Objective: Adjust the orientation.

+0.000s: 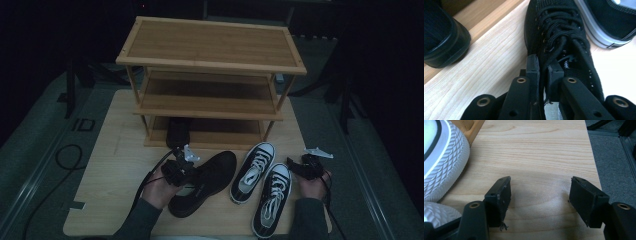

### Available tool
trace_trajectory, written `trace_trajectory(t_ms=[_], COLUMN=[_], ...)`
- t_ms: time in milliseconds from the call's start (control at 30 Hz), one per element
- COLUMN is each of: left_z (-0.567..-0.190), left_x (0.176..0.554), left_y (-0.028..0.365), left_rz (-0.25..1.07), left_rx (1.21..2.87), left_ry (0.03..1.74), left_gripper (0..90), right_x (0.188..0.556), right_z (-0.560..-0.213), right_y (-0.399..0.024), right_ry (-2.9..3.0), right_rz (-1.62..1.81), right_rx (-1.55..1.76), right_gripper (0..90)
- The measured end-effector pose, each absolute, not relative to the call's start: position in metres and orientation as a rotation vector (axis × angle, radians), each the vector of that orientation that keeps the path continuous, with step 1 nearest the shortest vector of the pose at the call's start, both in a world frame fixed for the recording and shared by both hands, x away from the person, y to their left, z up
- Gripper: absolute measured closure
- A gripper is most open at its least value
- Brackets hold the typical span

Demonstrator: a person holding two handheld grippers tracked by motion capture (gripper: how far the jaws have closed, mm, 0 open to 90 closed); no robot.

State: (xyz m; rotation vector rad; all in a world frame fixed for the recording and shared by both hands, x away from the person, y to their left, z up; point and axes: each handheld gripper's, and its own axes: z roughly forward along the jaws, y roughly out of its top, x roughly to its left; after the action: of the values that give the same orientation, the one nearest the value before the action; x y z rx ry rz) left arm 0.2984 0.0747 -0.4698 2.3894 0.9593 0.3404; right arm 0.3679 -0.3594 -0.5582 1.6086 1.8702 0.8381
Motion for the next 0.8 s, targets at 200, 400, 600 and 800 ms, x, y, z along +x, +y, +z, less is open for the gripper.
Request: trace_trajectory(t_ms=[200,400,600,800], left_z=[-0.476,-0.479,-0.480,-0.478], left_x=[0.308,0.316,0.318,0.323], left_y=[0.071,0.074,0.079,0.083], left_rz=[0.312,0.214,0.181,0.152], left_rx=[2.407,2.381,2.340,2.299], left_ry=[0.956,0.958,0.972,0.997], left_gripper=[81.3,82.3,88.0,88.0], right_x=[0.368,0.368,0.368,0.368], right_z=[-0.558,-0.558,-0.558,-0.558], right_y=[-0.359,-0.359,-0.359,-0.359], right_ry=[1.870,1.870,1.870,1.870], right_rz=[0.838,0.837,0.838,0.839], right_rx=[1.608,1.609,1.609,1.609], right_gripper=[33.7,33.7,33.6,33.6])
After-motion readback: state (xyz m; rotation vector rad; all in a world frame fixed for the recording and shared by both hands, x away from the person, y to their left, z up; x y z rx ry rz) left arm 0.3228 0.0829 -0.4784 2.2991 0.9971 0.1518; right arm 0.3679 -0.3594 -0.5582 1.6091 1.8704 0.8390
